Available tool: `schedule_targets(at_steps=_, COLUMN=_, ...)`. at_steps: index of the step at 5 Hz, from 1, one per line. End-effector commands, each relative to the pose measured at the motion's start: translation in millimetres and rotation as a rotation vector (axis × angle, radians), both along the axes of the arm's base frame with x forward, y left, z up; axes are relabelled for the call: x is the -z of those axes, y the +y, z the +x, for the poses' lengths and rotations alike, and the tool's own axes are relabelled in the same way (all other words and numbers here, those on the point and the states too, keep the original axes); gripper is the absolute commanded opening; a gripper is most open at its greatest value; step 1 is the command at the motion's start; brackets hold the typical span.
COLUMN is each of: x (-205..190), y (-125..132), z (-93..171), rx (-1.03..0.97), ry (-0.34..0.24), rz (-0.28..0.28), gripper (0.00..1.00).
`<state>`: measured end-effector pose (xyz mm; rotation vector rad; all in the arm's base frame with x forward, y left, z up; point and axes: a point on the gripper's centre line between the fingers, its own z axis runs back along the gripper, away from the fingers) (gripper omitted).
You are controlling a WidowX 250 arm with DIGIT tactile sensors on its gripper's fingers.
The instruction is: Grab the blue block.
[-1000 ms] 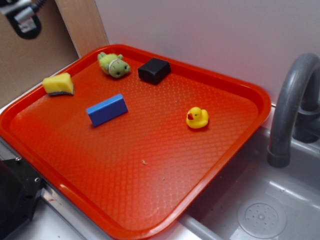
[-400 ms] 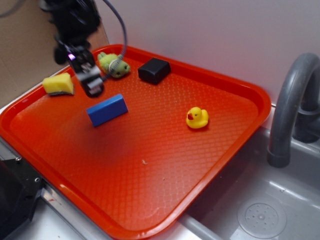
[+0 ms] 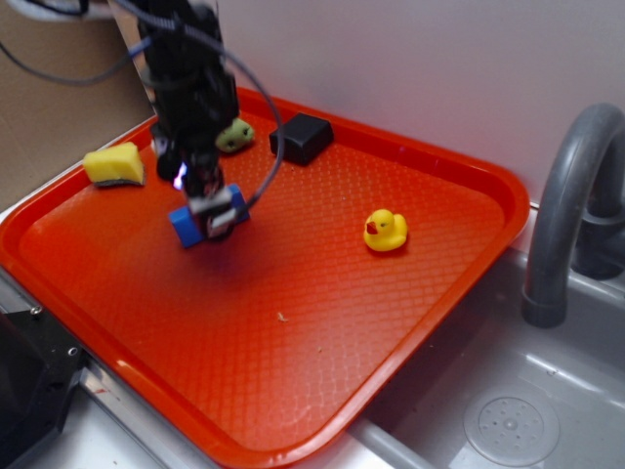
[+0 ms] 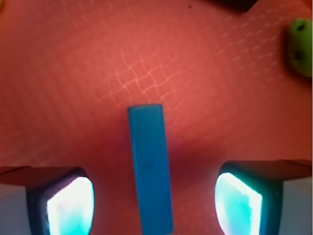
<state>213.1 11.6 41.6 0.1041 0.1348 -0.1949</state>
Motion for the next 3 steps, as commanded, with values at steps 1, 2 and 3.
schedule_targets(at_steps=1, x=8.9, y=-10.2, z=-8.4, rx=0.061, ry=-0.035, rz=0.027, gripper=0.0)
schedule_targets(at_steps=2, x=7.5, y=-6.9, z=-7.4, rx=0.021, ry=-0.042, rz=0.047, gripper=0.0)
schedule_targets(at_steps=3, x=5.1, y=-6.2, z=-7.6, rx=0.005, ry=-0.049, rz=0.034, gripper=0.0)
